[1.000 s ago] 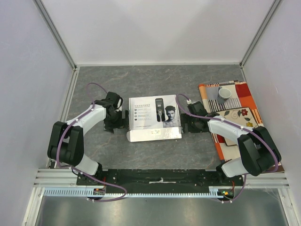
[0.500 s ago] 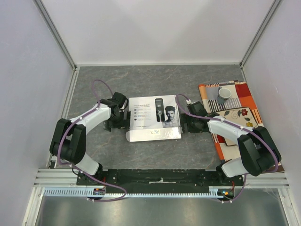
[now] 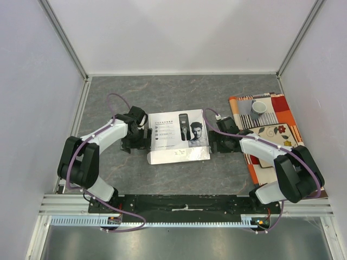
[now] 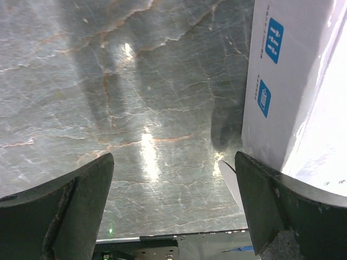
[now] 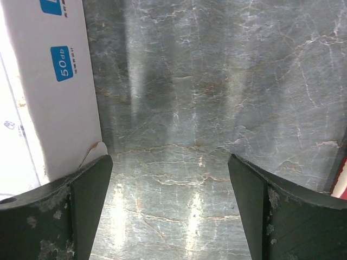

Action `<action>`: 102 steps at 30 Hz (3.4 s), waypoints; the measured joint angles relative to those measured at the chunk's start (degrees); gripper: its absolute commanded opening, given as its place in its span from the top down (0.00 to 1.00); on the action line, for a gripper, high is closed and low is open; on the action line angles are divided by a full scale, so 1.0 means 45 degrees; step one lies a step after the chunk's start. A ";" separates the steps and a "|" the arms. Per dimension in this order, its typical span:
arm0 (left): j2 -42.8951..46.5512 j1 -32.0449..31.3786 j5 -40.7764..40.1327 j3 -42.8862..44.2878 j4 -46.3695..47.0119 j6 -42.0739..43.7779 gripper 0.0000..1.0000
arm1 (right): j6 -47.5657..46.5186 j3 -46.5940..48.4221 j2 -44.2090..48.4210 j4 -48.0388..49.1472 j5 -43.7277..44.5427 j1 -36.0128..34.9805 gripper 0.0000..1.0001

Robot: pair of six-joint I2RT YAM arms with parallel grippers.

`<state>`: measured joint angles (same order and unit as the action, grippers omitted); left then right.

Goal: Sort the hair-cutting tools

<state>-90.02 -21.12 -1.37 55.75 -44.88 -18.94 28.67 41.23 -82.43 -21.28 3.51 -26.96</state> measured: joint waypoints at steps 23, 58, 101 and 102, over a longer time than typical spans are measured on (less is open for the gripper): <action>0.0277 -0.0083 0.0563 0.0097 -0.0432 -0.0005 0.00 | -0.0272 -0.0131 0.0083 -0.0121 0.0500 0.0121 0.02; 0.0146 -0.0209 0.0486 0.0199 -0.1195 0.0525 0.01 | -0.0262 -0.0097 0.0291 -0.0379 -0.0102 -0.0039 0.02; -0.0826 0.0053 0.0185 0.1073 -0.0427 0.0607 0.01 | -0.0850 0.1899 -0.0262 -0.1836 0.2346 -0.0092 0.02; -0.0826 0.0053 0.0175 0.1073 -0.0452 0.0607 0.01 | -0.0855 0.1909 -0.0296 -0.1812 0.2341 -0.0097 0.02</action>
<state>-93.73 -20.88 -0.58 60.58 -46.92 -16.21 24.82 49.82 -83.77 -29.43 14.04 -27.40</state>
